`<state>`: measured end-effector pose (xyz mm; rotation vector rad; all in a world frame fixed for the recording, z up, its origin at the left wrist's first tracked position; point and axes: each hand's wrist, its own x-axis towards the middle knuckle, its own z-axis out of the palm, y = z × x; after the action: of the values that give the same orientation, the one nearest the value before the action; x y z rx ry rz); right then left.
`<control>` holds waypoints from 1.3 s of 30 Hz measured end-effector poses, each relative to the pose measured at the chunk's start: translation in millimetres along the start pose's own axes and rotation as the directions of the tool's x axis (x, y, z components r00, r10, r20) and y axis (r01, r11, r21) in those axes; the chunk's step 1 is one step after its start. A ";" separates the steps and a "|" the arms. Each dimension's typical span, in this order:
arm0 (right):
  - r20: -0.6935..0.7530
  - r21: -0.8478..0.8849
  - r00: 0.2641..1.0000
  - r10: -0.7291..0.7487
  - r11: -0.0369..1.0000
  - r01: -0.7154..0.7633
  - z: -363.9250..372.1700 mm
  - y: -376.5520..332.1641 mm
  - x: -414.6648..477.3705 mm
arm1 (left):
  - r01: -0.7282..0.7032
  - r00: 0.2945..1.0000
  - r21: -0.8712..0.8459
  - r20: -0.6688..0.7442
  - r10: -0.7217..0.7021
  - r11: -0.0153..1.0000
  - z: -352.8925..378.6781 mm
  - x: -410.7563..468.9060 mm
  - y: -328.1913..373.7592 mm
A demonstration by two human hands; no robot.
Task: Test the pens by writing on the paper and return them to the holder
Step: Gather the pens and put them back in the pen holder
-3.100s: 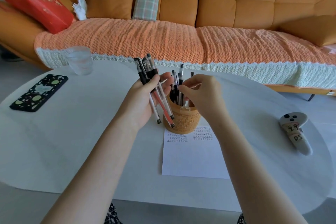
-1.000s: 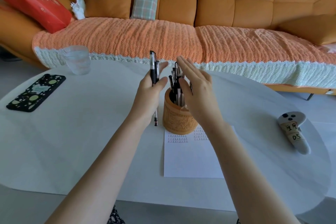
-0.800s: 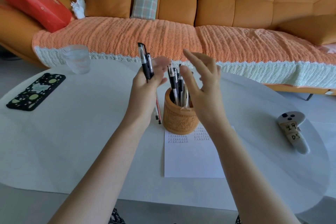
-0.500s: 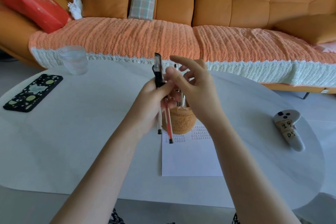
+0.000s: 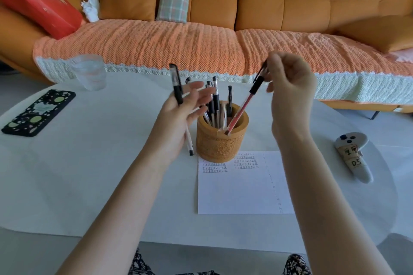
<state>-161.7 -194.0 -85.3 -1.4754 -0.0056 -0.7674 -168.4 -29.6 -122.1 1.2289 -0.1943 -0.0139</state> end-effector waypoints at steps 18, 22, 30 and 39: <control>0.173 -0.479 0.972 0.158 0.876 -0.057 -6.7 41.1 -10.0 | -0.132 0.981 -0.092 -0.158 0.116 0.987 3.2 16.0 1.1; 0.176 -0.463 0.965 0.196 0.881 -0.094 -6.3 43.9 -18.6 | -0.188 0.972 -0.068 -0.160 0.175 0.980 8.6 25.5 2.5; 0.137 -0.439 0.968 0.211 0.889 -0.132 -6.7 51.1 -30.9 | -0.198 0.961 0.007 -0.197 0.196 0.980 11.2 26.4 -6.4; 0.132 -0.417 0.974 0.184 0.902 -0.114 -10.1 51.9 -37.9 | -0.259 0.938 0.521 -0.066 0.341 0.813 3.9 23.8 -46.1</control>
<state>-171.3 -190.4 -149.5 -1.9125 0.1473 -0.5335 -141.3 -51.5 -160.7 1.7067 -0.2642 0.4387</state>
